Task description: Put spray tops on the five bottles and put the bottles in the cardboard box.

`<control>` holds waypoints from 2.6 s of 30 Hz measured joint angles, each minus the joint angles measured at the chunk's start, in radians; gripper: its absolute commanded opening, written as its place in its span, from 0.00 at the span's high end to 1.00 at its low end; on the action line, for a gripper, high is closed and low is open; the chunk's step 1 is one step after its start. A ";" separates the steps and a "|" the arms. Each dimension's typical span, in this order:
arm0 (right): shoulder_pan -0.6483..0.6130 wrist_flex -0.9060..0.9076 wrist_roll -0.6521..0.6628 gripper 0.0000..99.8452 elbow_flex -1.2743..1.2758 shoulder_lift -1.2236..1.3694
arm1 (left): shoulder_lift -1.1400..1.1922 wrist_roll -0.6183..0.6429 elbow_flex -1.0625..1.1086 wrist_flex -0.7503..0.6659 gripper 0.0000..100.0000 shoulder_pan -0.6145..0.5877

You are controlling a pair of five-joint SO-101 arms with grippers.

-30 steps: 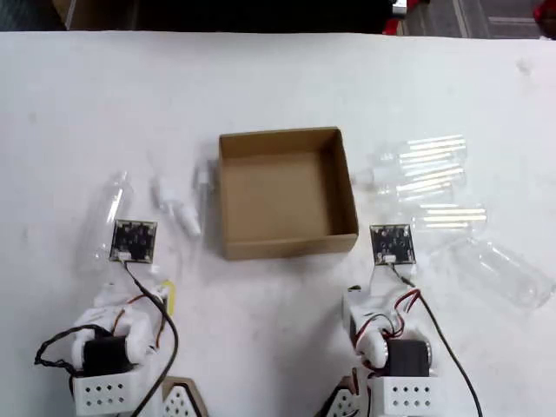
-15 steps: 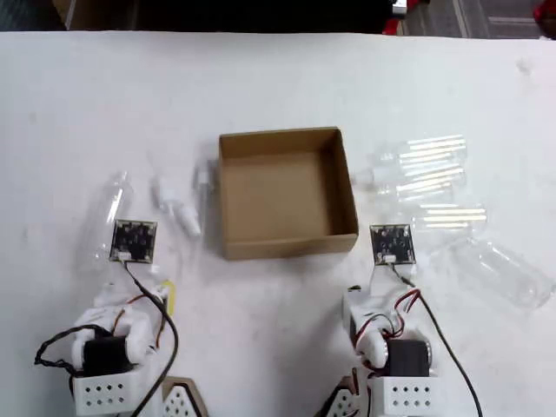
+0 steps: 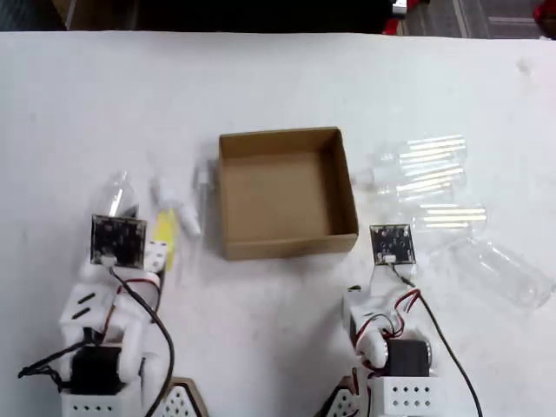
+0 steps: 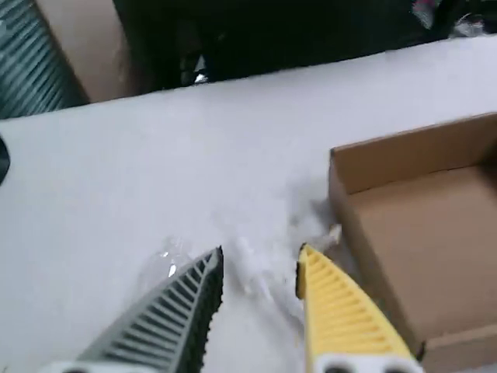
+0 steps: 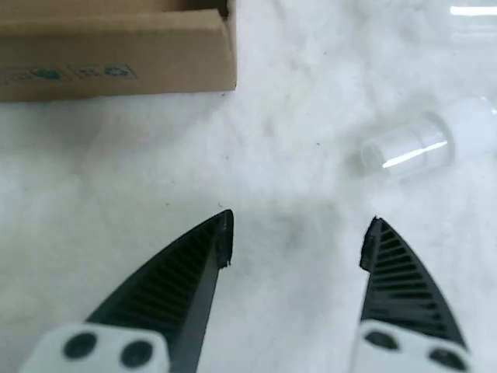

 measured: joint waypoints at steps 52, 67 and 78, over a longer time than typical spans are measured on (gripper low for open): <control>0.011 -0.121 0.000 0.75 0.000 0.000 | 1.065 -0.146 -0.563 -0.078 0.85 0.482; 0.269 -0.485 0.023 0.75 0.000 0.000 | 1.065 -0.126 -0.529 -0.103 0.85 0.410; 0.390 -0.511 0.189 0.76 0.000 0.000 | 1.065 -0.126 -0.463 -0.210 0.85 0.410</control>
